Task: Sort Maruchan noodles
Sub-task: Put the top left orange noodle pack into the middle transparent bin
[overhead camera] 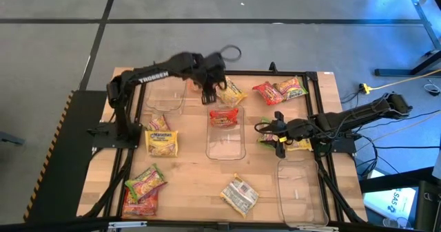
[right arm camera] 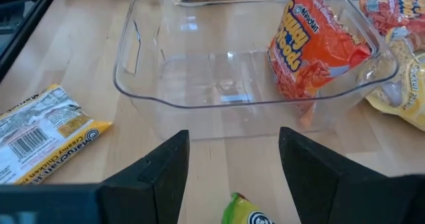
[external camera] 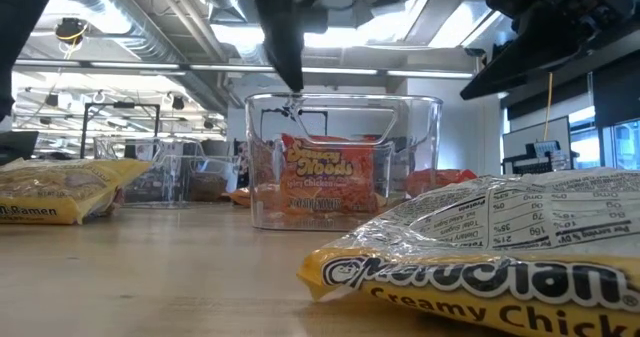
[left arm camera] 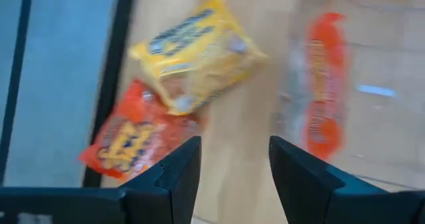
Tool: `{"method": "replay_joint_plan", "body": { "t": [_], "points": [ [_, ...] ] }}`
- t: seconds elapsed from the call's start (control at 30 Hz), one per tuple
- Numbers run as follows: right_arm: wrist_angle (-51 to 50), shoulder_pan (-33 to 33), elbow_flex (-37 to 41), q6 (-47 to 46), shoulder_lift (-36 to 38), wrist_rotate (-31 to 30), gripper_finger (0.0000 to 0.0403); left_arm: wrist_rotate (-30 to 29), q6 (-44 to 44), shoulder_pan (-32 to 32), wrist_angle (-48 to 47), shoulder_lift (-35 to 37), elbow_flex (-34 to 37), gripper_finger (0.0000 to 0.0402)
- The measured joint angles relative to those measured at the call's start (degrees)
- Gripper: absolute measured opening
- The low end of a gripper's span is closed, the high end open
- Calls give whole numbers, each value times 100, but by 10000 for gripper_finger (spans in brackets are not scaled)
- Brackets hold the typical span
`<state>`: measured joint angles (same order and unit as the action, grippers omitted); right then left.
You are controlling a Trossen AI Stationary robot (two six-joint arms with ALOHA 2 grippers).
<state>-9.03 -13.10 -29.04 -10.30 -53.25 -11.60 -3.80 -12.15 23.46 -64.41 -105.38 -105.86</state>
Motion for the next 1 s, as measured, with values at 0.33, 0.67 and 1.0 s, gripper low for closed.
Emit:
{"method": "replay_joint_plan", "body": {
  "t": [0.33, 0.67, 1.0],
  "points": [
    [238, 0, 0, 179, -26, -91, 209, 196, -592, 1365, 1089, -545, 0, 171],
    [279, 0, 0, 184, -26, -195, 209, 755, -947, 2009, 1545, -1621, 4, 171],
    [375, 0, 58, 224, -24, -301, 209, 2023, -793, 2516, 1631, -2017, 7, 171]
  ]
}}
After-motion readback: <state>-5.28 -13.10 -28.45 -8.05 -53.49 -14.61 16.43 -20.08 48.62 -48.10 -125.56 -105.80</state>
